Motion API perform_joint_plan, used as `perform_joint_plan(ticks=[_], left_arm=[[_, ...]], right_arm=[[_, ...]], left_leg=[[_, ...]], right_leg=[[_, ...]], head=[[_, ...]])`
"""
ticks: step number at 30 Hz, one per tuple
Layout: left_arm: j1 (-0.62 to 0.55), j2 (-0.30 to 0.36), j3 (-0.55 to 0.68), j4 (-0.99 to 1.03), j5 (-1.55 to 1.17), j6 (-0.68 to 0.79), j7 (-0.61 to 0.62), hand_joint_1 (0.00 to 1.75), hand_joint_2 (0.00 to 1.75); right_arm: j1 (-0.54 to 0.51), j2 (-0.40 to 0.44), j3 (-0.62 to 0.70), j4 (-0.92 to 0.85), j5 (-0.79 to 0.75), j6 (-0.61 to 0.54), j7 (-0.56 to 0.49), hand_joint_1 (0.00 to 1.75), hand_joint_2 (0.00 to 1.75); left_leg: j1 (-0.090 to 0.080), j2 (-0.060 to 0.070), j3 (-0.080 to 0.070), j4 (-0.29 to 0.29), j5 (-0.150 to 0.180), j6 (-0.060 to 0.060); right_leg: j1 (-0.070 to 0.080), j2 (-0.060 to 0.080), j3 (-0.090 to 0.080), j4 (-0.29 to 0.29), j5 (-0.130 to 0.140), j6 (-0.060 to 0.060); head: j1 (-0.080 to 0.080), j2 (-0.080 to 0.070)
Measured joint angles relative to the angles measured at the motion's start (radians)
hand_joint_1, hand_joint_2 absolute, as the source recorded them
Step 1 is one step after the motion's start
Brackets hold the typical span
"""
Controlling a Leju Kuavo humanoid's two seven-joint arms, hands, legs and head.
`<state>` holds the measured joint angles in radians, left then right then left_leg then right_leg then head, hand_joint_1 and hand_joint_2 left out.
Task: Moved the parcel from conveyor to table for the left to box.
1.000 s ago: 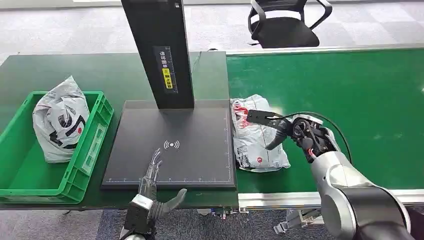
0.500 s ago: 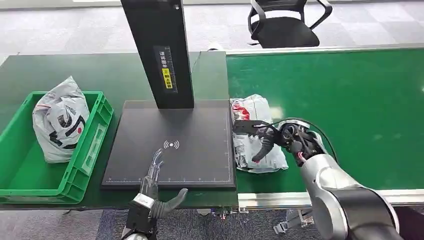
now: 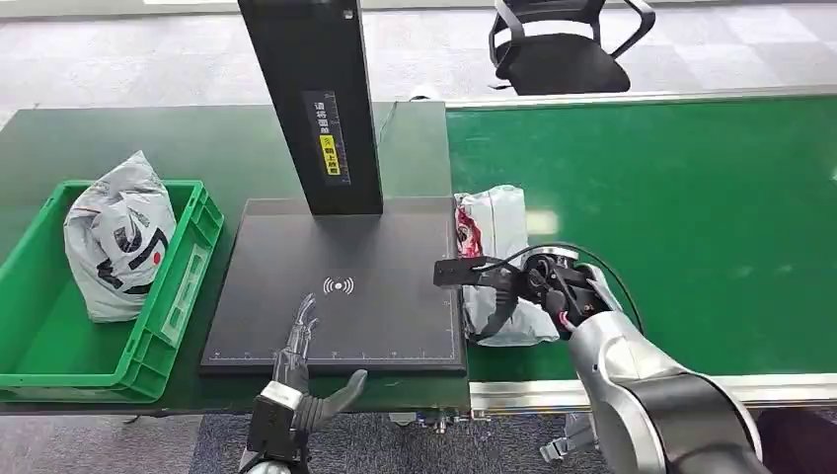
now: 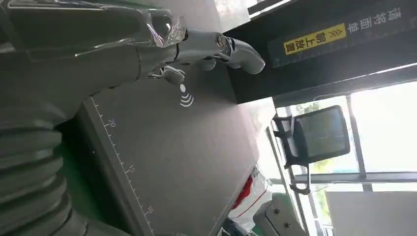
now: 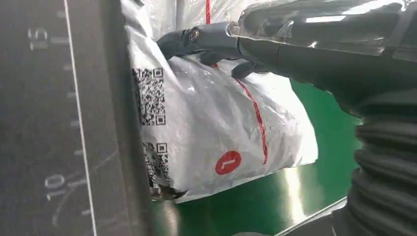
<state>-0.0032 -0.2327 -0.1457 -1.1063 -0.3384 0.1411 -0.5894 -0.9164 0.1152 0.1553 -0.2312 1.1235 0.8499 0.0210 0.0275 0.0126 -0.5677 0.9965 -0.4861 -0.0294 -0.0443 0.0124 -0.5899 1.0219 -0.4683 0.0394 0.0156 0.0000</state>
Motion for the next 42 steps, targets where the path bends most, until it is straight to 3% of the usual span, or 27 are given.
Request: perform_joint_plan(ticks=[2,3,4,20,34,39,40,41,42], left_arm=[[0.0,0.0,0.0,0.0,0.0,0.003,0.002,0.0,1.75],[0.001,0.0,0.0,0.0,0.002,0.005,0.003,0.0,1.75],[0.001,0.0,0.0,-0.001,0.003,0.006,0.004,0.0,1.75],[0.007,0.0,0.002,-0.017,0.004,0.016,0.029,0.0,1.75],[0.008,0.0,0.003,-0.032,0.002,0.023,0.035,0.0,1.75],[0.011,0.0,0.004,-0.037,0.002,0.021,0.035,0.0,1.75],[0.012,0.0,0.005,-0.04,0.002,0.017,0.035,0.0,1.75],[0.015,0.0,0.005,-0.043,0.001,0.012,0.035,0.0,1.75],[0.021,0.0,0.006,-0.049,-0.002,0.006,0.034,0.0,1.75]], right_arm=[[0.005,0.005,0.025,0.0,0.038,0.0,-0.002,1.45,1.75],[0.008,0.008,0.039,0.0,0.06,-0.001,-0.004,1.54,1.75],[0.01,0.01,0.053,0.0,0.079,-0.002,-0.007,1.75,1.75],[0.028,0.03,0.337,0.0,0.277,-0.052,-0.101,1.75,1.75],[0.016,0.027,0.454,0.0,0.34,-0.108,-0.139,1.75,1.75],[0.01,0.034,0.462,0.001,0.296,-0.114,-0.126,1.75,1.75],[0.006,0.037,0.462,0.001,0.287,-0.123,-0.116,0.19,1.75],[0.002,0.039,0.462,0.002,0.274,-0.16,-0.096,0.0,1.75],[-0.007,0.04,0.463,0.002,0.264,-0.203,-0.079,0.0,1.75]], left_leg=[[0.0,0.0,0.0,0.0,0.0,0.0],[0.0,0.0,0.0,0.0,0.0,0.0],[0.0,0.0,0.0,0.0,0.0,0.0],[0.0,-0.001,0.0,0.0,0.0,0.0],[0.0,0.0,0.007,0.0,0.0,0.0],[0.0,0.0,0.008,0.0,0.0,0.0],[0.0,0.0,0.008,0.0,0.0,0.0],[0.0,0.0,0.008,0.0,0.0,0.0],[0.0,0.0,0.008,0.0,0.0,0.0]], right_leg=[[0.0,0.0,0.0,0.0,0.0,0.0],[0.0,0.0,0.0,0.0,0.0,0.0],[0.0,0.0,0.0,0.0,0.0,0.0],[0.0,0.0,0.001,0.0,0.0,0.0],[0.0,0.0,0.007,-0.001,-0.001,0.0],[0.0,0.0,0.01,0.0,0.0,0.0],[0.0,0.0,0.01,0.0,0.0,0.0],[0.0,0.0,0.009,0.0,0.0,0.0],[0.0,0.0,0.008,0.0,0.0,0.0]], head=[[0.0,0.0],[0.0,0.0],[0.0,0.0],[0.0,0.0],[0.0,0.0],[0.0,0.0],[0.0,0.0],[0.0,0.0],[0.0,0.0]])
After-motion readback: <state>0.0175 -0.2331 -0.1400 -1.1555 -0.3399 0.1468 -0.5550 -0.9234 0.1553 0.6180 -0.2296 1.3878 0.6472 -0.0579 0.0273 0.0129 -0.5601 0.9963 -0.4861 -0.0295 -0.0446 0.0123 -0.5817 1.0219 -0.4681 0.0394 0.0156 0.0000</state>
